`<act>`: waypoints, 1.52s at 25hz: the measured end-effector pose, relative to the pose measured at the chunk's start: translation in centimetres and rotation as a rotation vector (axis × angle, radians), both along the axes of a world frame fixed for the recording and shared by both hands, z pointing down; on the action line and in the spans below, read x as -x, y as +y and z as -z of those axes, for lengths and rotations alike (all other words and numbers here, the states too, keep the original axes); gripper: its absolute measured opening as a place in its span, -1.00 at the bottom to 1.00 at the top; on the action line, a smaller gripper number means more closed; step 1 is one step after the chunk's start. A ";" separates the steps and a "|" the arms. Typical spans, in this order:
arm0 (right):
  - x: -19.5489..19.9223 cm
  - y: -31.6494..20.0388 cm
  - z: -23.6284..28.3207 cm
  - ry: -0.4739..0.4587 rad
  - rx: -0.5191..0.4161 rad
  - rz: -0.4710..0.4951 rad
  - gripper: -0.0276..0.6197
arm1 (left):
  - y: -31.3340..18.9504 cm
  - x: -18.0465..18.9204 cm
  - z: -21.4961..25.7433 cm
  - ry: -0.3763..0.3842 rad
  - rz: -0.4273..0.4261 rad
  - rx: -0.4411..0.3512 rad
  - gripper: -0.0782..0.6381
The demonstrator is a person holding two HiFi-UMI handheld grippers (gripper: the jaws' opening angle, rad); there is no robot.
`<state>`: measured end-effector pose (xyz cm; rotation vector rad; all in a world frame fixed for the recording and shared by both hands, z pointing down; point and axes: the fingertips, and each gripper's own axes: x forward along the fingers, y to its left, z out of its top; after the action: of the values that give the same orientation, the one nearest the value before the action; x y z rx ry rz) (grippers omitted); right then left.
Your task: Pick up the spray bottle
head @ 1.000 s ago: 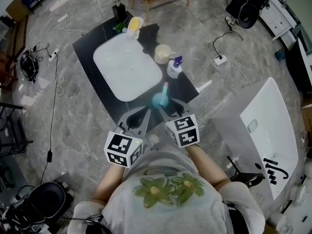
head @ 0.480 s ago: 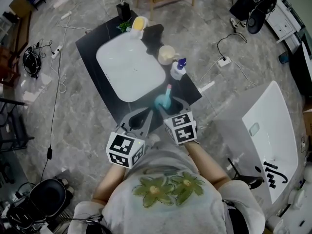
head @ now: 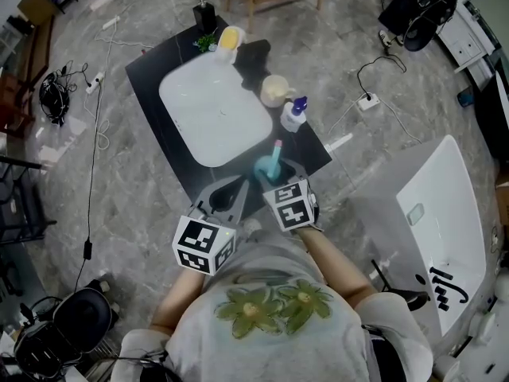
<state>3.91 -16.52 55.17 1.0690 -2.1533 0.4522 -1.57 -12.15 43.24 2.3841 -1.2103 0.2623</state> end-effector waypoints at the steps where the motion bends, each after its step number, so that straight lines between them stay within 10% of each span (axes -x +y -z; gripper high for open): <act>1: 0.0 0.0 -0.2 0.007 0.001 0.003 -0.33 | 0.0 0.0 0.0 -0.001 0.001 0.002 -0.76; 38: -0.3 -0.6 -0.9 0.053 -0.089 0.055 -0.38 | -0.7 -0.9 -0.3 -0.011 -0.032 0.025 -0.76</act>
<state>4.25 -17.11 56.12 1.0552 -2.1676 0.3016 -0.66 -12.89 43.56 2.3856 -1.1678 0.2994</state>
